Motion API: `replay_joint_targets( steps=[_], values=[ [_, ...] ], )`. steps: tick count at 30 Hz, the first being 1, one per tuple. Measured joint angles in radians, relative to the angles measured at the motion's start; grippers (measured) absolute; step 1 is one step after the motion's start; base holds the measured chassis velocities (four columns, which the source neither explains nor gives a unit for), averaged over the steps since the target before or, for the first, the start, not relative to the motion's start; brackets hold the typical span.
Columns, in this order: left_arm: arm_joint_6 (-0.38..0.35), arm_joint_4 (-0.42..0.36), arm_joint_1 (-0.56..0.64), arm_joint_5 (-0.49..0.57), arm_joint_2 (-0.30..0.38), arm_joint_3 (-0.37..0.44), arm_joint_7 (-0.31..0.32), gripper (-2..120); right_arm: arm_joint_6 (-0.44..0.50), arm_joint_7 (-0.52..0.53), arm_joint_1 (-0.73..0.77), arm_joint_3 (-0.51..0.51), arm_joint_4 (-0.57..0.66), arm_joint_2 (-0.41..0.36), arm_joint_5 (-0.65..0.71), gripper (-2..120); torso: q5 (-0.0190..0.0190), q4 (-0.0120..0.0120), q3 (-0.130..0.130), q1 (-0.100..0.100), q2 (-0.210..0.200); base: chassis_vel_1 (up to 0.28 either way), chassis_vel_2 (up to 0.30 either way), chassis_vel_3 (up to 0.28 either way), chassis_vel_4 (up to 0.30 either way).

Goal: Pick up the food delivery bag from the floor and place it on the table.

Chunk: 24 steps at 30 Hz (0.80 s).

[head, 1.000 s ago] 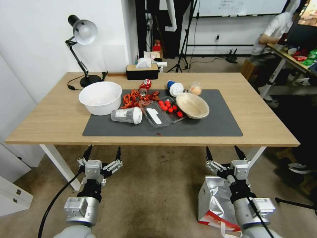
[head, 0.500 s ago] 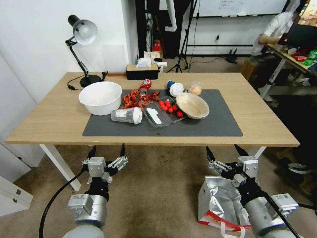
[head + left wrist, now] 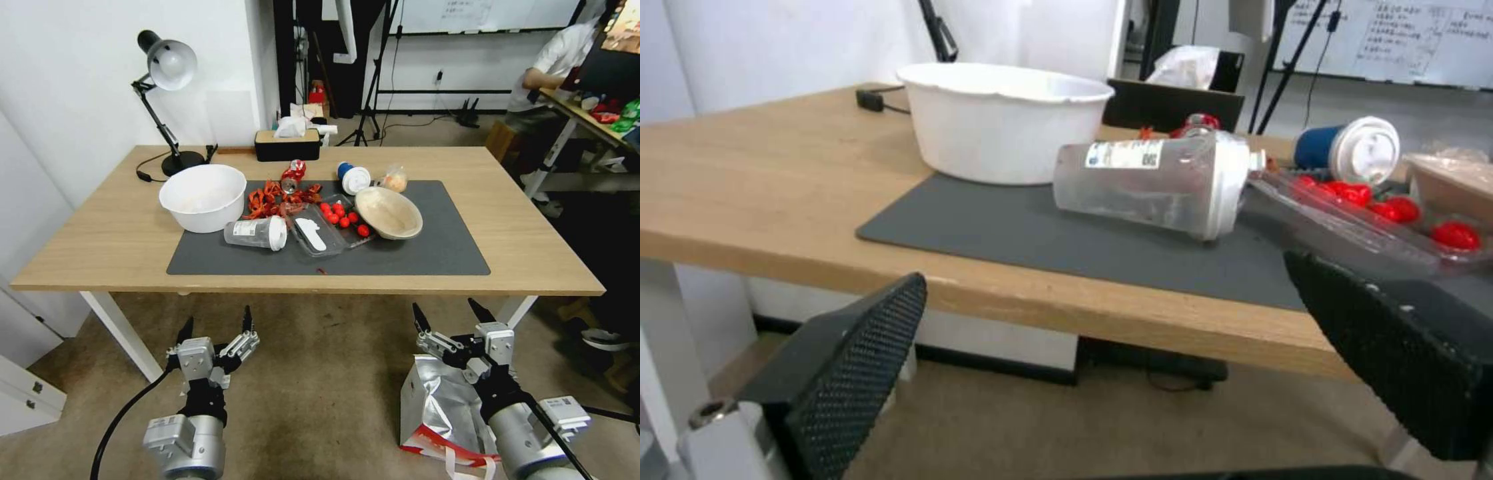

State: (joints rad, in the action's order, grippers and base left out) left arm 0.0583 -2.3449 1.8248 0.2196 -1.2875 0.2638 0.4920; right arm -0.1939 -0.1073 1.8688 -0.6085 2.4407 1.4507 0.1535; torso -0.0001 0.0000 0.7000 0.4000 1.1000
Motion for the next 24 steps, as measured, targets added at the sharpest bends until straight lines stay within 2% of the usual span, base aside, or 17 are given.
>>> replay_joint_targets(
  steps=[5, 8, 24],
  values=[
    [0.028, 0.004, 0.0, -0.006, -0.001, 0.005, -0.013, 100, 0.0, -0.002, 0.003, 0.003, -0.001, 0.004, -0.007, 100, 0.0002, 0.0, 0.0, 0.0, 0.0, 0.0, 0.0, 0.0, 0.0],
    [0.083, 0.033, -0.001, -0.007, -0.003, 0.004, -0.031, 100, 0.0, -0.009, 0.008, 0.003, -0.007, 0.008, -0.015, 100, 0.0001, -0.0001, 0.0, 0.0, 0.0, 0.0, 0.0, 0.0, 0.0],
    [0.1, 0.049, 0.0, 0.042, -0.008, -0.013, -0.065, 100, 0.0, -0.026, 0.026, 0.021, -0.014, 0.03, -0.075, 100, 0.0001, -0.0001, 0.0, 0.0, 0.0, 0.0, 0.0, 0.0, 0.0]
  ],
)
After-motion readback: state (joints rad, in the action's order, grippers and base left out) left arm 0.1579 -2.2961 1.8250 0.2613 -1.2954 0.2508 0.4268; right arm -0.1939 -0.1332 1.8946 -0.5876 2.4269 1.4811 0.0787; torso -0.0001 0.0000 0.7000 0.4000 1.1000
